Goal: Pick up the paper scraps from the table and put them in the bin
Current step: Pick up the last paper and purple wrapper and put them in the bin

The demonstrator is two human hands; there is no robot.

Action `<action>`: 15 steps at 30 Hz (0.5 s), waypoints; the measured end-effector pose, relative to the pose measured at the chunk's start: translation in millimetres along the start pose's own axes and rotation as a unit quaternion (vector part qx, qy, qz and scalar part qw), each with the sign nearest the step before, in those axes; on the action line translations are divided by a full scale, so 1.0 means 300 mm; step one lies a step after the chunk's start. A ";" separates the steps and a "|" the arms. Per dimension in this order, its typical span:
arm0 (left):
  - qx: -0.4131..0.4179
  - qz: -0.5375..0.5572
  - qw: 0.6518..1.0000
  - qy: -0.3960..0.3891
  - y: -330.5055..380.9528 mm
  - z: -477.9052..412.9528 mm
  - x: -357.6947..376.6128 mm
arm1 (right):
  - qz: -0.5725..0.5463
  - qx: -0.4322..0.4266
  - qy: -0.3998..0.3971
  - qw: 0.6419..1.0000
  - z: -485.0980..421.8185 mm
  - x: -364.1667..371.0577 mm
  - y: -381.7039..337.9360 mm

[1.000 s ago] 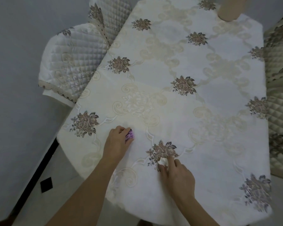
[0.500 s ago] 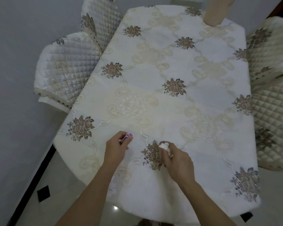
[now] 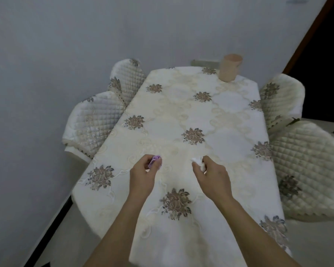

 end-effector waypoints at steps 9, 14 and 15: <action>0.027 0.030 0.999 -0.035 0.170 0.044 0.068 | 0.011 -0.008 0.059 0.998 -0.032 -0.190 -0.031; 0.046 0.051 0.990 -0.127 0.239 0.108 0.195 | 0.027 0.046 0.136 0.989 0.029 -0.345 0.063; 0.051 0.053 0.986 -0.149 0.246 0.129 0.226 | 0.033 0.058 0.154 0.986 0.055 -0.381 0.086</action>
Point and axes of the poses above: each hand's wrist, its own z-axis away from the middle knuckle, its own x-axis out of the palm, y = z × x, the point moved 6 cm from there along -z, towards the middle knuckle, and after that the axes turned 13 degrees about y, right-handed, at the moved point
